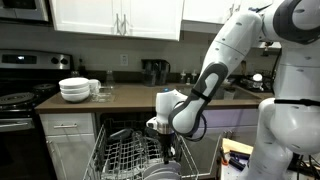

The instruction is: Take the plate from the counter and put it in the dishwasher

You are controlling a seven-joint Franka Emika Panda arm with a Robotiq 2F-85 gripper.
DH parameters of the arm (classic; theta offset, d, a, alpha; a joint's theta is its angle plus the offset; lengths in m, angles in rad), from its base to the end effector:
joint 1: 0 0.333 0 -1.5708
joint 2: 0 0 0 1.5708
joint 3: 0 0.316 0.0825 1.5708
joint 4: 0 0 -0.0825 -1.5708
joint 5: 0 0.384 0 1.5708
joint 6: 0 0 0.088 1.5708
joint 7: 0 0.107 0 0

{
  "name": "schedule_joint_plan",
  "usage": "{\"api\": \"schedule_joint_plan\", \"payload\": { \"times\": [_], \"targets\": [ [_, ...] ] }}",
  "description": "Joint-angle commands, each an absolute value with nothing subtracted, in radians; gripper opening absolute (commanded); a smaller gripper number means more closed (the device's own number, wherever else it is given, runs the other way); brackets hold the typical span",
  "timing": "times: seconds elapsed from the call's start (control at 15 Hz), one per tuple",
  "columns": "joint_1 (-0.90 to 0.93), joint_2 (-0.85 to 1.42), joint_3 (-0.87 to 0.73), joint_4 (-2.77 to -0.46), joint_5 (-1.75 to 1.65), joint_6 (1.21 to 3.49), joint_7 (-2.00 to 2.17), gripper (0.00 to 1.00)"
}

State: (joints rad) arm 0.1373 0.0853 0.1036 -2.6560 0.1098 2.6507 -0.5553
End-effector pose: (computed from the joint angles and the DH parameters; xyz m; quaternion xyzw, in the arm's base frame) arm 0.4012 0.0965 0.2049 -0.9386 -0.3410 0.0403 0.0348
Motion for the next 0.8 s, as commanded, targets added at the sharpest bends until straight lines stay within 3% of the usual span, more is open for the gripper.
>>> {"api": "schedule_joint_plan", "payload": {
  "times": [0.0, 0.53, 0.67, 0.73],
  "targets": [
    [0.100, 0.139, 0.131, -2.624, 0.135, 2.701, -0.618, 0.01],
    [0.047, 0.204, 0.191, -2.591, 0.140, 2.719, -0.619, 0.01],
    [0.041, 0.198, 0.194, -2.591, 0.124, 2.701, -0.599, 0.30],
    [0.040, 0.196, 0.194, -2.591, 0.117, 2.698, -0.590, 0.36]
  ]
}}
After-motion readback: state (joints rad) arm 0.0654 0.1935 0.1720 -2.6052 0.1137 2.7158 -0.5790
